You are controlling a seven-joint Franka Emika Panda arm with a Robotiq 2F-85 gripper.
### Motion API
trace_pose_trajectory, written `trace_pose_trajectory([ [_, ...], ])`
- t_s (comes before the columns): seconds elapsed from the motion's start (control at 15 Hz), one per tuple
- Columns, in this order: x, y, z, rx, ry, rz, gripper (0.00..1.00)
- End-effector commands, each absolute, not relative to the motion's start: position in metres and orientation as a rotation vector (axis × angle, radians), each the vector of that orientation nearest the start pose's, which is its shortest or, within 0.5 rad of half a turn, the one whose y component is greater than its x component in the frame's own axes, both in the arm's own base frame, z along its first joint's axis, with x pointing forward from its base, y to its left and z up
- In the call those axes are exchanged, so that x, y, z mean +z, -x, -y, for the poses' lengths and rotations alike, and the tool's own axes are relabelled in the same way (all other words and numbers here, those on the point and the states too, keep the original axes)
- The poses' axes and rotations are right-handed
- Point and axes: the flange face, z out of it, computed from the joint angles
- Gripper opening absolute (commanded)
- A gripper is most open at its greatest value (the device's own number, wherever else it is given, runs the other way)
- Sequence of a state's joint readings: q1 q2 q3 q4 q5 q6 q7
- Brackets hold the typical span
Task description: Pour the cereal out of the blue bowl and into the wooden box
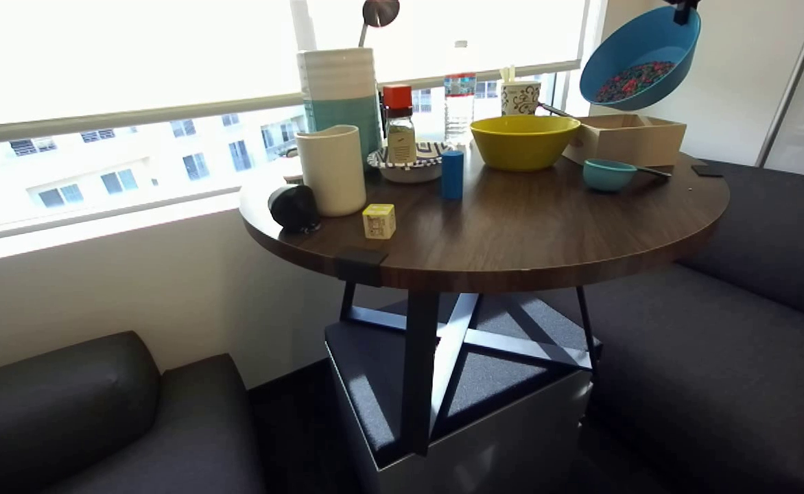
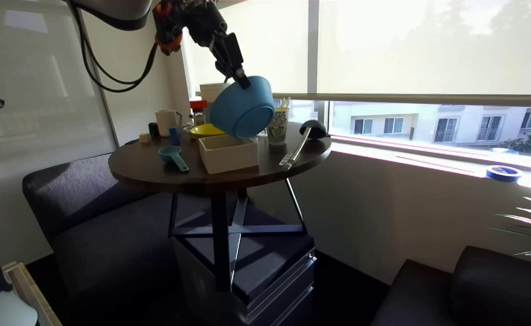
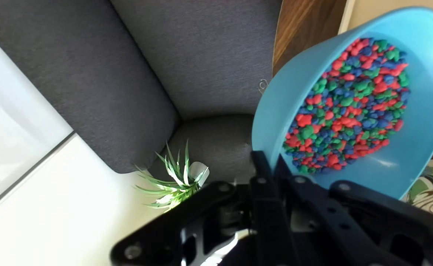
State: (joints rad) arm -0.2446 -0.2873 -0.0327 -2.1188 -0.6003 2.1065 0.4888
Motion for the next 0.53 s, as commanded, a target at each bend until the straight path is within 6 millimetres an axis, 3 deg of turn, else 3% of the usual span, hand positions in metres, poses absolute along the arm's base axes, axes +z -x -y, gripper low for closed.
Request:
trace_pose_trajectory([
  [0.0, 0.575, -0.468, 0.152, 0.455, -2.439, 0.634, 0.01],
  [0.47, 0.562, -0.471, 0.133, 0.451, -2.369, 0.518, 0.01],
])
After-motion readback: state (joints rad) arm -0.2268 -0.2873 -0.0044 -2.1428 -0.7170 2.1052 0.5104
